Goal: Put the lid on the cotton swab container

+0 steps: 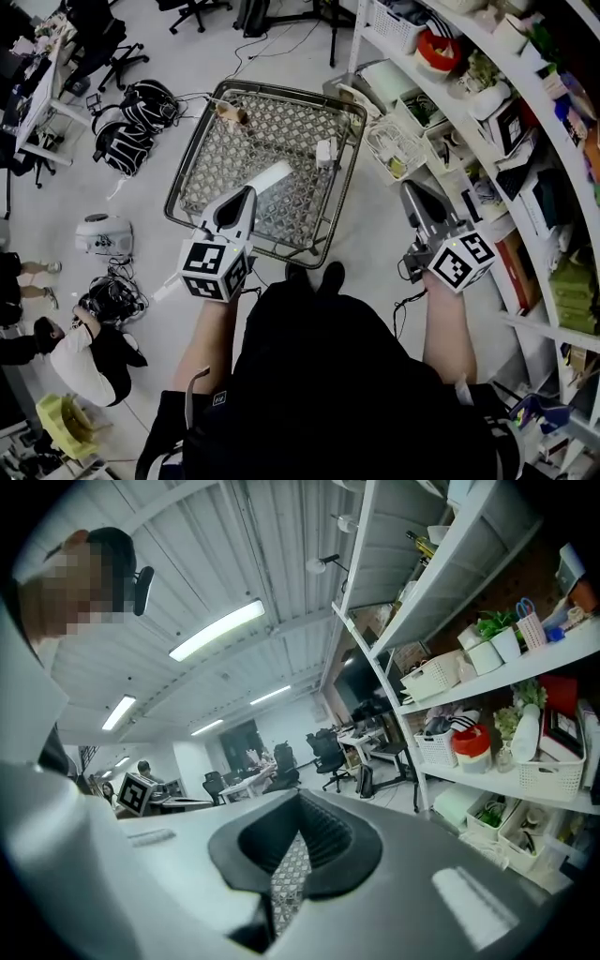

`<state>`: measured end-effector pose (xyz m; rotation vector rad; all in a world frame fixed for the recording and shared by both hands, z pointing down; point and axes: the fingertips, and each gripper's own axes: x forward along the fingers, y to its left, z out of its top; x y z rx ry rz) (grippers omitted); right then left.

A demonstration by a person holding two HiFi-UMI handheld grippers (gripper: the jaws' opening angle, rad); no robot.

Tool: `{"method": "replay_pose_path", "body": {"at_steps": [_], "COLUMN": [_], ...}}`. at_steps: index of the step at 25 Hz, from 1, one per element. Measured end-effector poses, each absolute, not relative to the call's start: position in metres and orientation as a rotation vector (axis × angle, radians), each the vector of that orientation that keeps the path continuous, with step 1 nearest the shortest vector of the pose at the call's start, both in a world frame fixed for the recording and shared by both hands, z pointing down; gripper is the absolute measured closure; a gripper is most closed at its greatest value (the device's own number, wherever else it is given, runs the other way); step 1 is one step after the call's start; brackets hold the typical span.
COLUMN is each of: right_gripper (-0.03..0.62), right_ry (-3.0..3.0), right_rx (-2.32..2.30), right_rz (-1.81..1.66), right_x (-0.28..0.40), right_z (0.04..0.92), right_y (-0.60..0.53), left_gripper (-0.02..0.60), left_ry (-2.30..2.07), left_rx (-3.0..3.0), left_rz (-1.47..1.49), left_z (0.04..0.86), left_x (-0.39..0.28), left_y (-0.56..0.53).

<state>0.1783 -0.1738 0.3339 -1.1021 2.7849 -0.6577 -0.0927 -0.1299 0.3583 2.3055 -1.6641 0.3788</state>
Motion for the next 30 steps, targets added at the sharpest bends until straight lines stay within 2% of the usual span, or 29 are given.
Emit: {"method": "replay_pose_path", "body": {"at_steps": [15,30], "right_gripper": [0.585,0.585], "right_ry": [2.812,2.846], "right_rx": [-1.172,-1.192], "right_rz": [-0.77,-0.935], "right_x": [0.094,0.091], "right_z": [0.355,0.406], "right_y": [-0.197,-0.265], "left_gripper": [0.575,0.575], "left_ry": [-1.45,-1.417], "left_rx": [2.346,2.264], "left_rz": [0.389,0.478], "left_z": [0.405,0.45], "left_x": [-0.122,-0.125], "left_y": [-0.154,-0.219]}}
